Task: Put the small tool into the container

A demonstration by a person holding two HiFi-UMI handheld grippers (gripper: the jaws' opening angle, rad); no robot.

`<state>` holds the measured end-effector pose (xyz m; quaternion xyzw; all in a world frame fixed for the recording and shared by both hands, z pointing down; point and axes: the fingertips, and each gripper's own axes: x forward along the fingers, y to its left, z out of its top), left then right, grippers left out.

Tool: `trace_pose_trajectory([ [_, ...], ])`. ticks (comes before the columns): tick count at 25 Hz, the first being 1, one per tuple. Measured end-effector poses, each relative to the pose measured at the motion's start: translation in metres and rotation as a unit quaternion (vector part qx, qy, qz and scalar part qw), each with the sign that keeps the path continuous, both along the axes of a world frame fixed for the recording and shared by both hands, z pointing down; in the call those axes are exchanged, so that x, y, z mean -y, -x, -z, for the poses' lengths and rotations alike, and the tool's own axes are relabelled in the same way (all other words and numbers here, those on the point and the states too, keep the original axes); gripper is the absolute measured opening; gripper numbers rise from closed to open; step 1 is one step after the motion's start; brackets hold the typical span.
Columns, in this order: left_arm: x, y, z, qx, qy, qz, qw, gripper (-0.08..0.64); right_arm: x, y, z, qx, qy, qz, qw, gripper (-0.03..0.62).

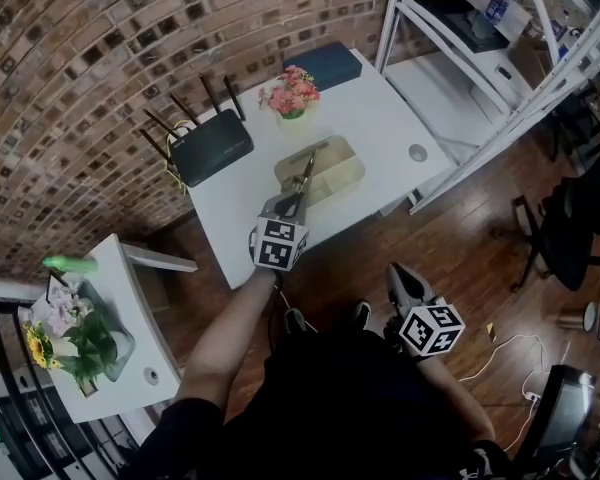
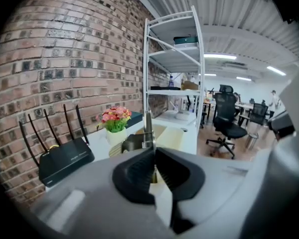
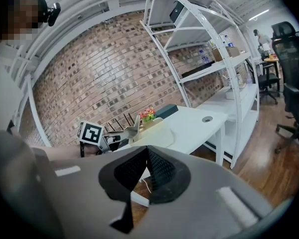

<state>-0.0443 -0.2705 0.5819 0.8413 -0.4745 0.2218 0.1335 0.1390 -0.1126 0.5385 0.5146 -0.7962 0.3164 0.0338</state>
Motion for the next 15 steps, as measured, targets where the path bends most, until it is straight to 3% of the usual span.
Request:
trace_pose_trajectory([
  [15,0.007,-0.006,-0.027,0.062,0.018,-0.016,0.9978,0.011,0.007,0.003,-0.005,0.008,0.009,0.008,1.0,0.009],
])
